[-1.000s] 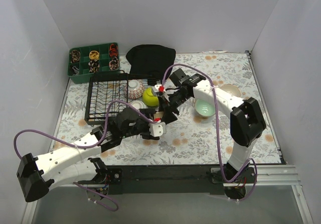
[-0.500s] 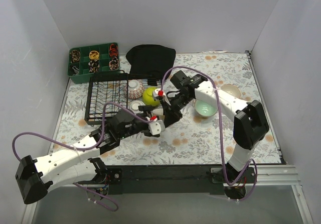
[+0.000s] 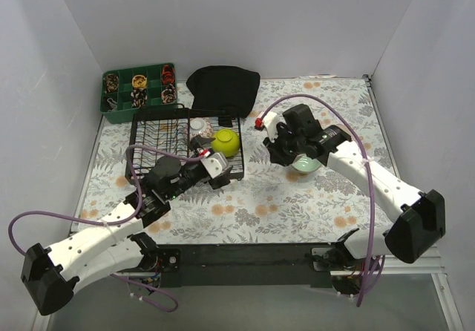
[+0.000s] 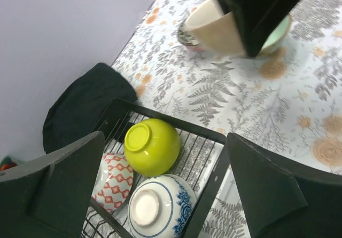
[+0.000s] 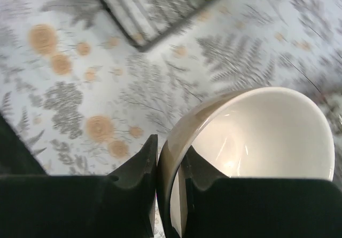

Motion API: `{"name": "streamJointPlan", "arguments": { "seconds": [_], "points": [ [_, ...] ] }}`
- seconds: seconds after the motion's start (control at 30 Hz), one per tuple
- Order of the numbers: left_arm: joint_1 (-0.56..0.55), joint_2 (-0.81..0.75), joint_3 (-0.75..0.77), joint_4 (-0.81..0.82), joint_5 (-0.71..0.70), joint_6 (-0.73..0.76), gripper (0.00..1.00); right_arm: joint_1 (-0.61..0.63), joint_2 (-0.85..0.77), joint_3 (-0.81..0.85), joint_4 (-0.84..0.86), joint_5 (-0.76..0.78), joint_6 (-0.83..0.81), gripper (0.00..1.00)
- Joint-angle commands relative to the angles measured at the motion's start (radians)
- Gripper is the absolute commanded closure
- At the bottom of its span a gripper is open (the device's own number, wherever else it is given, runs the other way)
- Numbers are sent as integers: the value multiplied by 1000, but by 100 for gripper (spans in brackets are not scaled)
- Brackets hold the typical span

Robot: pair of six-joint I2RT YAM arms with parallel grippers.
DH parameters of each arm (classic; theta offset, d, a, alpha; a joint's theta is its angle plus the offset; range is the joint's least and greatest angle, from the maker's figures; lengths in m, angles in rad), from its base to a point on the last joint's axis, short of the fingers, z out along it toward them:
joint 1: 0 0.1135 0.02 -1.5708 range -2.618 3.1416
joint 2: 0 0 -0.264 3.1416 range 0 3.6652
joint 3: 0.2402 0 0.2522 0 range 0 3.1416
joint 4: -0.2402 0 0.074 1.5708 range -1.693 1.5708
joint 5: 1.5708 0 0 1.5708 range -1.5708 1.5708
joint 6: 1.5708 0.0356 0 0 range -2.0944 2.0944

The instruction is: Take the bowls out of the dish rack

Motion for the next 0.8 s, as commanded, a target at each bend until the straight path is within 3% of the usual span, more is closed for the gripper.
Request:
{"name": "streamJointPlan", "arguments": {
  "seconds": [0.0, 0.07, 0.27, 0.57, 0.77],
  "points": [
    [94, 9, 23, 62, -14, -131, 2, -25, -123, -53, 153, 493, 194, 99],
    [129, 32, 37, 70, -46, -177, 2, -45, -157, -106, 171, 615, 235, 99],
    [174, 86, 48, 107, -238, -242, 2, -214, -193, -219, 232, 726, 353, 99],
    [206, 124, 60, 127, -378, -314, 2, -481, -182, -454, 450, 578, 539, 99],
    [240, 158, 81, 107, -403, -398, 2, -547, -101, -508, 541, 576, 565, 99]
  ]
}}
